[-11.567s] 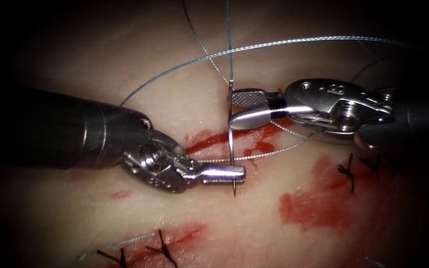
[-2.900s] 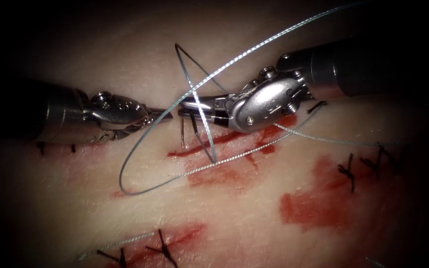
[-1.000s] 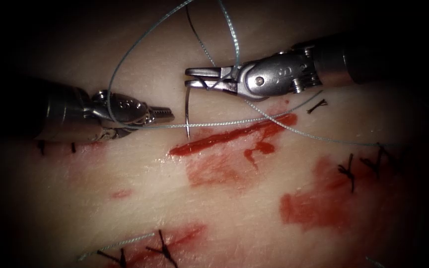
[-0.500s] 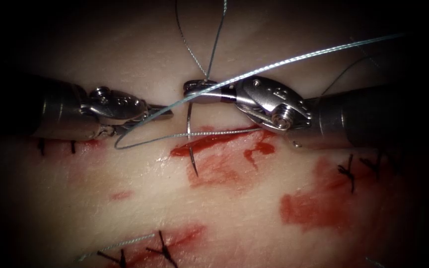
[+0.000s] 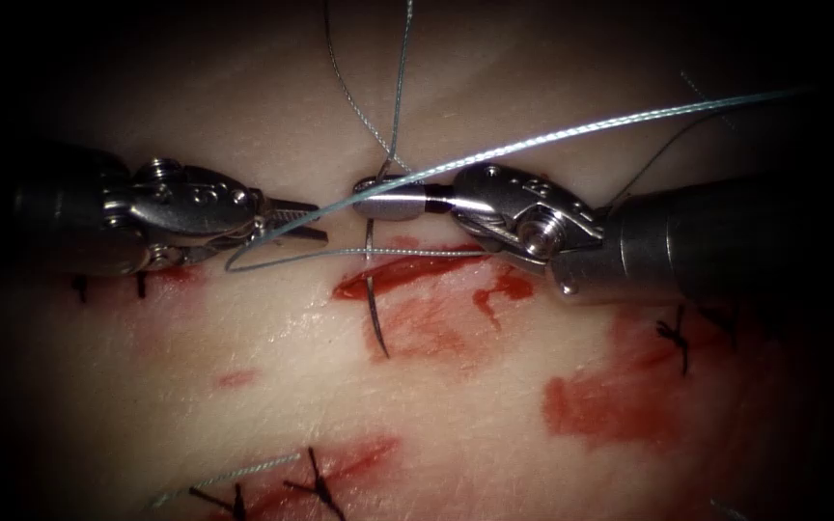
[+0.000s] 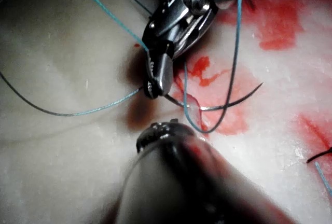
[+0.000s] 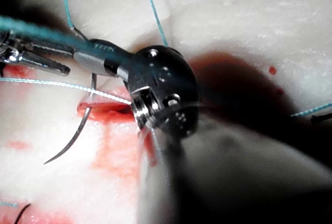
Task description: Wound Closure
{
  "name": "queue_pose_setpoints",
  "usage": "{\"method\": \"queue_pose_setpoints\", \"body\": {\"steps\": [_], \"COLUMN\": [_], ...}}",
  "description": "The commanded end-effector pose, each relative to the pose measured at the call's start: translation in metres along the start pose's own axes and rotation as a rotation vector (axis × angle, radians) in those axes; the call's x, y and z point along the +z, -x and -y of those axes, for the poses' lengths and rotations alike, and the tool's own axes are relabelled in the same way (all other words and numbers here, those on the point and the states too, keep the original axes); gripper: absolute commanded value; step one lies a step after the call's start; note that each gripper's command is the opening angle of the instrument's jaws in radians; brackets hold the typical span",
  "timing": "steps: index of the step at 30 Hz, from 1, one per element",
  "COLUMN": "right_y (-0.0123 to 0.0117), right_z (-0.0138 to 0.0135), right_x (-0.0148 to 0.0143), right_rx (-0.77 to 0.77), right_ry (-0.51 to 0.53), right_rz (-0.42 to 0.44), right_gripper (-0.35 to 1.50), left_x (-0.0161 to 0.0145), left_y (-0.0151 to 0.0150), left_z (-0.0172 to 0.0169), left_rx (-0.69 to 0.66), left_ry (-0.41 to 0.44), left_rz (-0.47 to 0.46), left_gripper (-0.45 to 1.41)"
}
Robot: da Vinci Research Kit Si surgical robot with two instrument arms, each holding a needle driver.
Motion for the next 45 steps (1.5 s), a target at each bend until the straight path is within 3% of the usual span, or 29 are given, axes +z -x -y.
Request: {"method": "queue_pose_setpoints", "body": {"steps": [1, 5, 7, 9, 13, 17, 19, 20, 24, 26, 27, 29, 32, 38, 40, 45], "right_y": [0.0002, 0.0002, 0.0002, 0.0001, 0.0001, 0.0002, 0.0002, 0.0003, 0.0005, 0.0007, 0.0008, 0.0008, 0.0008, 0.0009, 0.0009, 0.0011], "right_z": [-0.0002, -0.0003, -0.0004, -0.0004, -0.0005, -0.0006, -0.0006, -0.0006, -0.0007, -0.0008, -0.0008, -0.0009, -0.001, -0.0012, -0.0012, -0.0013], "right_x": [0.0008, 0.0006, 0.0005, 0.0004, 0.0003, 0.0, -0.0001, -0.0001, -0.0001, -0.0001, -0.0001, -0.0001, -0.0002, -0.0003, -0.0004, -0.0004], "right_rx": [0.013, 0.031, 0.036, 0.036, 0.036, 0.035, 0.035, 0.034, 0.032, 0.03, 0.029, 0.028, 0.028, 0.027, 0.026, 0.025], "right_ry": [0.003, 0.011, 0.016, 0.021, 0.029, 0.029, 0.029, 0.029, 0.03, 0.03, 0.03, 0.03, 0.031, 0.034, 0.037, 0.038], "right_rz": [-0.002, -0.005, -0.002, -0.005, -0.01, -0.01, -0.01, -0.01, -0.009, -0.009, -0.008, -0.008, -0.009, -0.01, -0.012, -0.012], "right_gripper": [-0.35, -0.35, -0.35, -0.35, -0.35, -0.35, -0.35, -0.35, -0.35, -0.35, -0.35, -0.35, -0.35, -0.35, -0.35, -0.35], "left_x": [0.0002, -0.0018, -0.0021, -0.0018, 0.0002, 0.0034, 0.0049, 0.0052, 0.006, 0.0063, 0.0063, 0.006, 0.0049, 0.004, 0.0036, 0.0044], "left_y": [0.0005, 0.0027, 0.0036, 0.0043, 0.0064, 0.0075, 0.0072, 0.007, 0.005, 0.0042, 0.0039, 0.0036, 0.0026, 0.0005, 0.0002, -0.0001], "left_z": [0.0001, 0.0001, -0.0004, -0.0013, -0.0044, -0.0067, -0.0071, -0.0072, -0.0064, -0.006, -0.0058, -0.0058, -0.0063, -0.0072, -0.0075, -0.0077], "left_rx": [0.002, -0.065, -0.117, -0.147, -0.158, -0.093, -0.03, -0.015, 0.022, 0.137, 0.185, 0.275, 0.354, 0.38, 0.376, 0.48], "left_ry": [0.001, 0.021, 0.059, 0.107, 0.184, 0.218, 0.244, 0.245, 0.111, 0.069, 0.069, 0.085, 0.118, 0.136, 0.137, 0.147], "left_rz": [0.0, 0.076, 0.13, 0.184, 0.283, 0.307, 0.274, 0.249, 0.118, 0.094, 0.081, 0.049, -0.01, -0.039, -0.045, -0.053], "left_gripper": [0.12, -0.08, -0.28, -0.37, -0.32, -0.01, 0.22, 0.22, 0.47, 0.69, 0.71, 0.69, 0.49, 0.42, 0.29, 0.31]}}
